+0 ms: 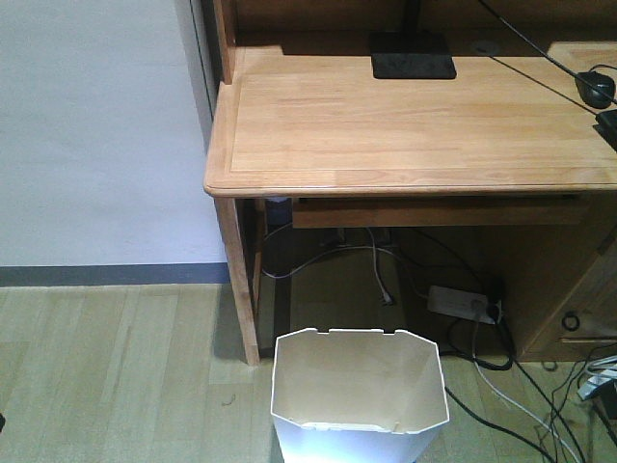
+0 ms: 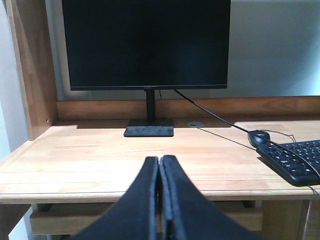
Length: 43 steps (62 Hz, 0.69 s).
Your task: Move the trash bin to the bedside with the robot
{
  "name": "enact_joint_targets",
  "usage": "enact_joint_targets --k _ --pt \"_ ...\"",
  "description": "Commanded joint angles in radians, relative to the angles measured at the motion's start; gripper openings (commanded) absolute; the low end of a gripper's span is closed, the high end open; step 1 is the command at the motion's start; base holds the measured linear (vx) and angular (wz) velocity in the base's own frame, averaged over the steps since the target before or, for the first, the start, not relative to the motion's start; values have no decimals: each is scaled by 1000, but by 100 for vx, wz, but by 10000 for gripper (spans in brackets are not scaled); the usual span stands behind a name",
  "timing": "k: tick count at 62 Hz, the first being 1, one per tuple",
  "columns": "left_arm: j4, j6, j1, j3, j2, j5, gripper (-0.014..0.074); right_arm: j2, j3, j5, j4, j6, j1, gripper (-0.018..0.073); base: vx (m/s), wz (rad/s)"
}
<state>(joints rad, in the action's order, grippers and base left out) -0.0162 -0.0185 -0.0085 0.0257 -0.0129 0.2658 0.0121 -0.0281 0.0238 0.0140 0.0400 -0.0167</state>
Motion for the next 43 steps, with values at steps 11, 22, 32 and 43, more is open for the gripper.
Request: enact_joint_targets --k 11,22,32,43 --pt "-2 -4 -6 19 -12 -69 -6 12 -7 -71 -14 3 -3 -9 0 0" --pt "-2 -4 -6 19 -12 -69 -6 12 -7 -72 -14 3 -3 -9 0 0" --pt "-2 -4 -6 19 -12 -69 -6 12 -7 -71 -14 3 -3 -9 0 0" --pt "-2 -4 -6 19 -12 -69 -6 12 -7 -71 -14 3 -3 -9 0 0"
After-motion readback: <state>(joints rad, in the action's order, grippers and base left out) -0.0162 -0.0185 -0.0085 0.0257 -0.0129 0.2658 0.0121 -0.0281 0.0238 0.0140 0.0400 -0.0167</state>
